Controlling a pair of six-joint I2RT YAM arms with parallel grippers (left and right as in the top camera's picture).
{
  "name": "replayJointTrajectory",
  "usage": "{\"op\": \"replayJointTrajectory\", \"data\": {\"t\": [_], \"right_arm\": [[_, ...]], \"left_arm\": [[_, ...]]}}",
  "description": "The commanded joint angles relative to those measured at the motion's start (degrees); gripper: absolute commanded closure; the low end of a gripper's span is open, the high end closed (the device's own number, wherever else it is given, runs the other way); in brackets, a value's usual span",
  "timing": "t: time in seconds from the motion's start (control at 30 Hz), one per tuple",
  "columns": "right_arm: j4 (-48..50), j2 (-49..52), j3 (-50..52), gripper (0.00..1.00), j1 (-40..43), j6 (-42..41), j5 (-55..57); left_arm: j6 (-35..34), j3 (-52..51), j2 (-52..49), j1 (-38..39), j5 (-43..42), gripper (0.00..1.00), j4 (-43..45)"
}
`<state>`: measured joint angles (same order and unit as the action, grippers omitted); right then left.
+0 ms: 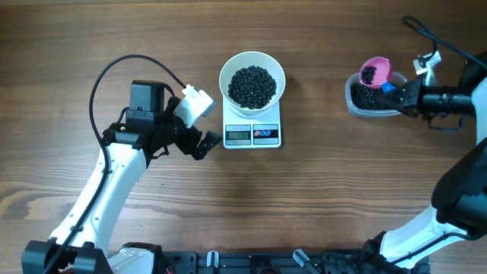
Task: Scoop item into bowl and weigh 150g on scale
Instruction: 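Scoop black beans from the tub with the right gripper, then move the scoop over the white bowl and pour beans in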
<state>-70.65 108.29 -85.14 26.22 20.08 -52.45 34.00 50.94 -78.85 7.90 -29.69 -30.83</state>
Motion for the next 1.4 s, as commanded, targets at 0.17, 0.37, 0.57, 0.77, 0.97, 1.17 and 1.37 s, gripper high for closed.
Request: {"op": "replayJointTrajectory", "data": {"t": [0.17,0.37,0.57,0.77,0.97,1.17,1.37], "right_arm": [[7.3,-1.2,-4.1,0.96,-13.3,-7.4,-4.7],[11.7,-1.2,-10.2,0.96,-23.2,-14.5,-0.3],[12.8,-1.2,-14.3,0.96,-32.8,-18.7,9.5],[12.6,-1.2,-14.3,0.96,-40.3,-18.8,23.6],[12.6,-1.2,-14.3,0.96,-45.7,-18.6,33.3],[12.6,-1.2,-14.3,0.96,-49.9,-18.5,43.3],[12.7,-1.2,-14.3,0.96,-50.4,-17.0,44.1]], "left_arm": [[0.3,-0.4,0.1,-0.2,-0.5,0.00,0.0],[0.3,-0.4,0.1,-0.2,-0.5,0.00,0.0],[0.3,-0.4,0.1,-0.2,-0.5,0.00,0.0],[0.3,-0.4,0.1,-0.2,-0.5,0.00,0.0],[0.3,-0.4,0.1,-0.2,-0.5,0.00,0.0],[0.3,-0.4,0.1,-0.2,-0.5,0.00,0.0],[0.3,-0.4,0.1,-0.2,-0.5,0.00,0.0]]}}
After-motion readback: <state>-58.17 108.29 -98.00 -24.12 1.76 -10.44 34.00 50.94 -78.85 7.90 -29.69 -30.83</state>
